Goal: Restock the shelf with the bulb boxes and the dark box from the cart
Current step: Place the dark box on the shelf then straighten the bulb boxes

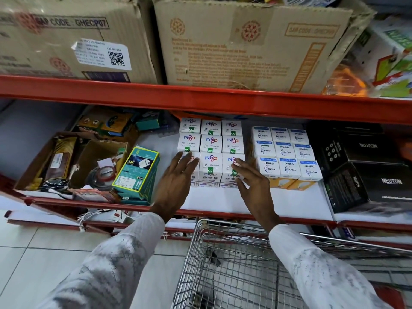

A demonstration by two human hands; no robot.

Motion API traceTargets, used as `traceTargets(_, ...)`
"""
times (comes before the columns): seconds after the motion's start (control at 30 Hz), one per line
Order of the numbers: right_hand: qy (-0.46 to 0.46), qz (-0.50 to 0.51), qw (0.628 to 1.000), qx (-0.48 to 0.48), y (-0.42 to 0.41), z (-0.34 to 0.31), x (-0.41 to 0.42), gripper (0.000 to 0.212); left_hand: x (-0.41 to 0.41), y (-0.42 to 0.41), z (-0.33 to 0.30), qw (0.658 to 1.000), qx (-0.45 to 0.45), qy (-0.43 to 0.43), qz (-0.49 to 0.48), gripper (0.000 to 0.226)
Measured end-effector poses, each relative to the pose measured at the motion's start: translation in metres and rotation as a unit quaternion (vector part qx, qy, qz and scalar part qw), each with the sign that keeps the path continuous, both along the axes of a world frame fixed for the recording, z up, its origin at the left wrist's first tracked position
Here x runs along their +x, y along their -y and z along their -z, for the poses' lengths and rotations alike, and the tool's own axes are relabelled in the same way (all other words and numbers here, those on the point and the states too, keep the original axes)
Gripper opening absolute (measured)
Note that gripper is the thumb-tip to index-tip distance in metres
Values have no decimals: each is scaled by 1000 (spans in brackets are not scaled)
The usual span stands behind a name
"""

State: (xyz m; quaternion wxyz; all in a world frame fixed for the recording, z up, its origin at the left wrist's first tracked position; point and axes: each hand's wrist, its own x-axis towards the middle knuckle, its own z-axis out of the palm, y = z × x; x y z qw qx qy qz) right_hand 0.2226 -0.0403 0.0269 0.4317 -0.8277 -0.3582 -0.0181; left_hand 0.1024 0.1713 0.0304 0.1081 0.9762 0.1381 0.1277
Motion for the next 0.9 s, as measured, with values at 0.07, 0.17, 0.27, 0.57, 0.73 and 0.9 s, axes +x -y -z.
traceTargets(0.07,-10,-4,1000,14,0,2,1,45,0,-1,1,1000,-3,4,0,69)
traceTargets(0.17,-9,-9,1000,18,1,3,2,45,1,-1,1,1000,-3,3,-1,69)
traceTargets(0.27,-11,-16,1000,11,2,2,2,47,1,-1,2,1000,-3,5,-3,69)
traceTargets(0.57,13,0,1000,-25,4,0,-4,61,0,1,0,1000,-10,-1,-9,67)
traceTargets(0.73,-2,2,1000,-25,3,1,-4,61,-2,1,1,1000,-3,-7,-8,69)
traceTargets(0.9,-16,1,1000,-6,-2,4,-5,56,-1,-1,4,1000,0,-4,-8,73)
